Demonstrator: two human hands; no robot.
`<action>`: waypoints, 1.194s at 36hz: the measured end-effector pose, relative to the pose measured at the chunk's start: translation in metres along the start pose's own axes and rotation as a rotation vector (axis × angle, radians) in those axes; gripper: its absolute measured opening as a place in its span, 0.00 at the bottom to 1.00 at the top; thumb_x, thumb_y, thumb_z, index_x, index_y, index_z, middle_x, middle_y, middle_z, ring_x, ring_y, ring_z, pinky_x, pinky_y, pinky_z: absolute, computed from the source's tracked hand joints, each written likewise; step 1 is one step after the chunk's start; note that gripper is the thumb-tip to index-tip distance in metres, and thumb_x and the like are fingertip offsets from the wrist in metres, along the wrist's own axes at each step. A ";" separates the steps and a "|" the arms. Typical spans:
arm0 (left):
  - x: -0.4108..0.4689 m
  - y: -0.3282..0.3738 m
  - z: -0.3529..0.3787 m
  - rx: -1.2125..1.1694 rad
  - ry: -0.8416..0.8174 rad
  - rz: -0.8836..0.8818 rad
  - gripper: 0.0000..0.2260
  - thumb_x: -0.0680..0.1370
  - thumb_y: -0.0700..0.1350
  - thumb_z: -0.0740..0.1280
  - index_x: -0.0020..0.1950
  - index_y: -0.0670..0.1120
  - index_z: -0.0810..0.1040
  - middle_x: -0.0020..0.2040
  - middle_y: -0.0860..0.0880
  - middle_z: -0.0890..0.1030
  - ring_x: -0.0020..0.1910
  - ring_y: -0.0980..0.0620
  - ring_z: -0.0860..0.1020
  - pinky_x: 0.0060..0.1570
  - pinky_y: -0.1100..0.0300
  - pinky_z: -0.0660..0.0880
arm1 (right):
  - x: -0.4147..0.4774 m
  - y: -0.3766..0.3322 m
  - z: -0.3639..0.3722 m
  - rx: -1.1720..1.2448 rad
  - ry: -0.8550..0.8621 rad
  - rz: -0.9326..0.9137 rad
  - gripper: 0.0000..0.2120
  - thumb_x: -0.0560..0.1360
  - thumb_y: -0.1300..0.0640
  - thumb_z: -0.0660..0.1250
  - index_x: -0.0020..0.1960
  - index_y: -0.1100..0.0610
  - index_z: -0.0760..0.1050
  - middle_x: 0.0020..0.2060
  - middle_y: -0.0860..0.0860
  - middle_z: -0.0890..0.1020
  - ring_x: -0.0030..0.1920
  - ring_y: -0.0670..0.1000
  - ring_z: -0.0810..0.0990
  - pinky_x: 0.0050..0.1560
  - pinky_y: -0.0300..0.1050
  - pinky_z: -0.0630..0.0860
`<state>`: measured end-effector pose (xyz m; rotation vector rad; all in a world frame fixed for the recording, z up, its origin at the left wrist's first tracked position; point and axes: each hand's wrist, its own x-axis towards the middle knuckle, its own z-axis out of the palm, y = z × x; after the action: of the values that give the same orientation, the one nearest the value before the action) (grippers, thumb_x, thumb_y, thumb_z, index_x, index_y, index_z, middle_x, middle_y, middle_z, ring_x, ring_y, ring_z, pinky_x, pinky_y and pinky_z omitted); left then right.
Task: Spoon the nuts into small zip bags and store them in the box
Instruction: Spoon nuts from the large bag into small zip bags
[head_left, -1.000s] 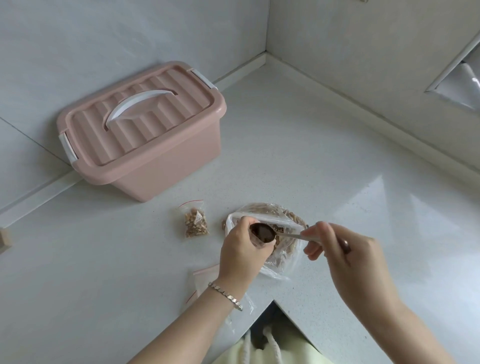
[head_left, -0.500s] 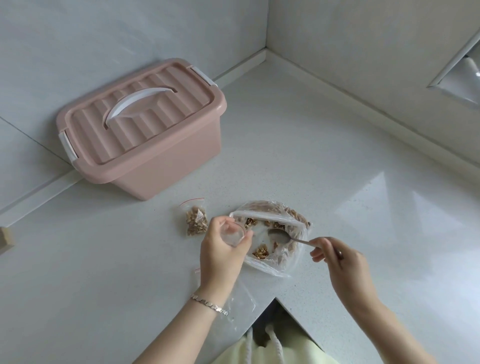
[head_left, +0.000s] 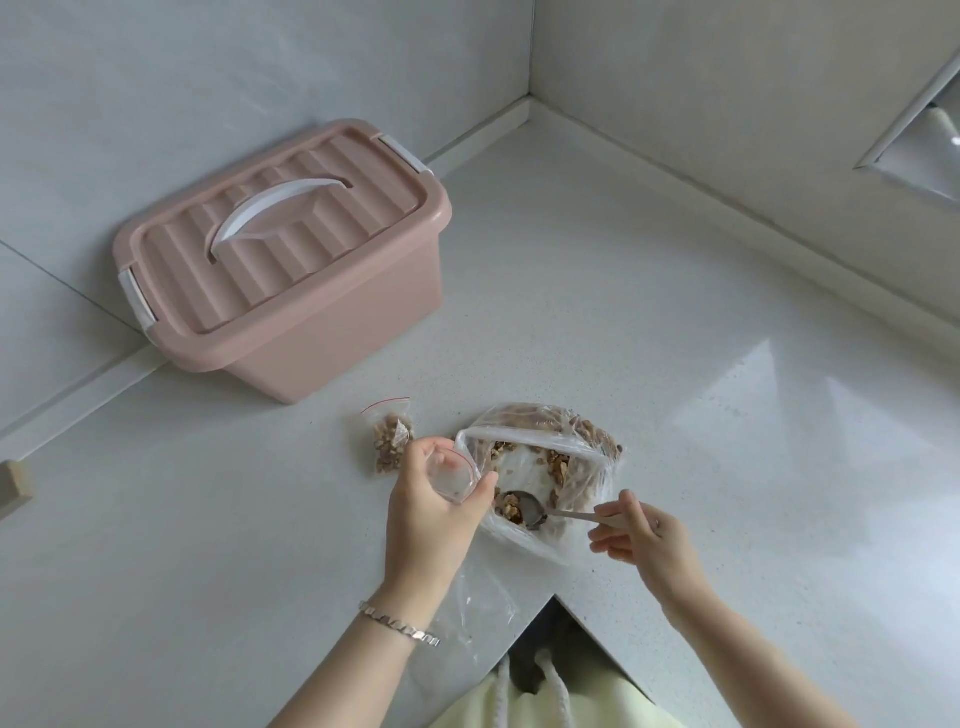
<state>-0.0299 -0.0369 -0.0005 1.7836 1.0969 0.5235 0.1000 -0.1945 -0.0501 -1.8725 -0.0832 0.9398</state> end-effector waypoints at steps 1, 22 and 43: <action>0.000 0.001 0.000 0.002 -0.003 -0.002 0.18 0.68 0.44 0.75 0.44 0.57 0.68 0.43 0.58 0.76 0.47 0.65 0.74 0.43 0.80 0.66 | 0.000 0.000 0.001 0.058 0.011 0.053 0.17 0.80 0.53 0.55 0.43 0.61 0.79 0.34 0.57 0.84 0.36 0.55 0.83 0.41 0.45 0.77; 0.006 0.003 0.025 0.149 -0.104 -0.009 0.17 0.68 0.46 0.75 0.50 0.51 0.69 0.45 0.55 0.77 0.46 0.57 0.74 0.47 0.61 0.74 | -0.033 -0.081 -0.035 0.310 0.132 -0.184 0.22 0.79 0.49 0.53 0.39 0.61 0.78 0.26 0.55 0.81 0.26 0.50 0.79 0.30 0.36 0.76; 0.004 0.001 0.016 0.061 -0.047 -0.033 0.14 0.69 0.46 0.74 0.47 0.51 0.70 0.42 0.55 0.78 0.46 0.57 0.76 0.44 0.65 0.71 | -0.036 -0.066 -0.021 -0.155 0.218 -0.530 0.20 0.76 0.40 0.53 0.39 0.49 0.78 0.31 0.49 0.82 0.31 0.45 0.79 0.36 0.38 0.75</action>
<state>-0.0156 -0.0418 -0.0072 1.8187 1.1185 0.4303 0.1104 -0.1934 0.0275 -1.9419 -0.5053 0.3717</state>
